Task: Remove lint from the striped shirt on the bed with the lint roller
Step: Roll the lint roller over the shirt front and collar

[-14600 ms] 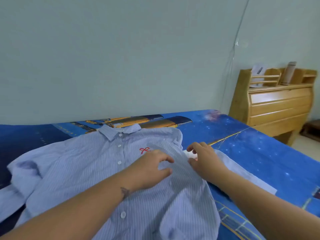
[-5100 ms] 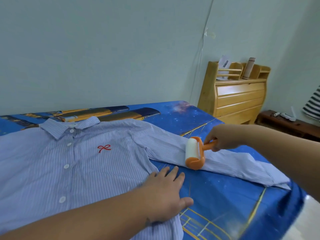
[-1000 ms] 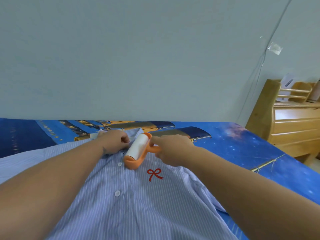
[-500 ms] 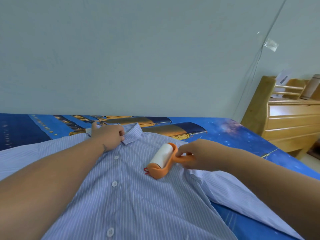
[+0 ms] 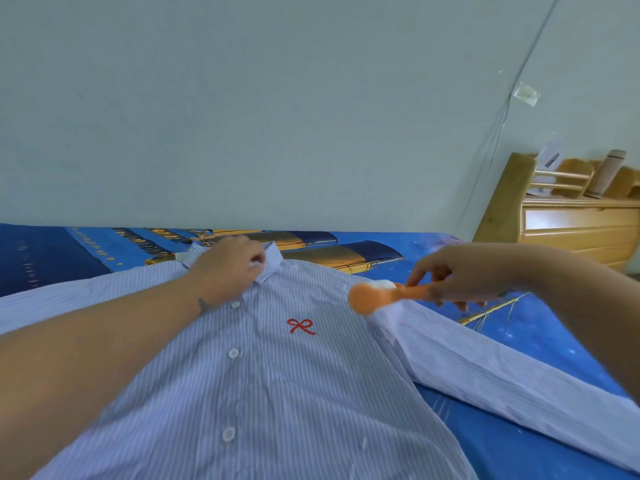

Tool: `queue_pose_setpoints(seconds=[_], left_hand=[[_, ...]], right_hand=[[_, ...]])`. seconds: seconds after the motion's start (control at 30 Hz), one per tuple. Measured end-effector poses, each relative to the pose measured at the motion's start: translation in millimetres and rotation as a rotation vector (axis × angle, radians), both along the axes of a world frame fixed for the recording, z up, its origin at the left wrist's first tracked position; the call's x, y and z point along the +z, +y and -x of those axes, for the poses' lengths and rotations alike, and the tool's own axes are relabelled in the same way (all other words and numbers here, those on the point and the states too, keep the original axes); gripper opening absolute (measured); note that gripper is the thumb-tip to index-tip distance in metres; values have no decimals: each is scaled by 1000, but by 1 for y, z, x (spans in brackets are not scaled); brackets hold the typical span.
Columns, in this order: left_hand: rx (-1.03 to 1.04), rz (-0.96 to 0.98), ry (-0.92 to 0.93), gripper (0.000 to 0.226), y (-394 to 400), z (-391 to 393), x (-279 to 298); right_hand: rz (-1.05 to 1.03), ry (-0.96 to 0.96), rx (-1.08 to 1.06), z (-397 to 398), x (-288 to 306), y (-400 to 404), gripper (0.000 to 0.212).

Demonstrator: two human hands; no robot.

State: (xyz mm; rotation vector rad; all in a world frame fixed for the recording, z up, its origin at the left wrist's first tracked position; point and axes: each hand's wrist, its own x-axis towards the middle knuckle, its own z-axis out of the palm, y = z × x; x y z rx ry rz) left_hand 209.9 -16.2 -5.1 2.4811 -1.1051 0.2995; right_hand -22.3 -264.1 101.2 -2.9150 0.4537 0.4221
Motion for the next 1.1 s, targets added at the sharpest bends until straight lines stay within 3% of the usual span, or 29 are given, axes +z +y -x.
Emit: queue_pose_setpoints(seconds=[0.1,0.17,0.2,0.27,0.33,0.4,0.47,0.53,0.63,0.9,1.0,1.1], left_hand=[[-421,-21,-61,14,9,75,2],[-744,-22,-221,16,16,130,-13],[-923,-27,-146,16,21,154,-23],[-1143,13,403,22,32,187,-36],[-1014,13,461,25,30,196,-40],[-709,-151,329,22,25,199,-41],[-393,-147,68,13,34,194,-28],[-228,-64,87,8,52,170,-10],[62,-137,96,10,69,121,2],[101,-167,337,23,62,61,-13],[68,-248,331,24,62,50,-22],[47,-362,253,40,60,41,-24]], right_hand=[[-194,-94,-79,-4,0,9,19],[-147,-153,-71,-9,-5,22,24],[-121,-180,-60,-13,-9,31,28],[-124,-211,-29,-20,-16,52,30],[-109,-235,22,-29,-24,74,33],[-80,-282,46,-39,-33,92,33],[-42,-294,43,-47,-42,109,32],[-18,-269,22,-55,-53,122,30],[28,-257,-4,-64,-68,141,32],[173,-207,8,-69,-85,167,33],[176,-175,-2,-60,-83,166,37],[170,-160,19,-46,-78,164,40]])
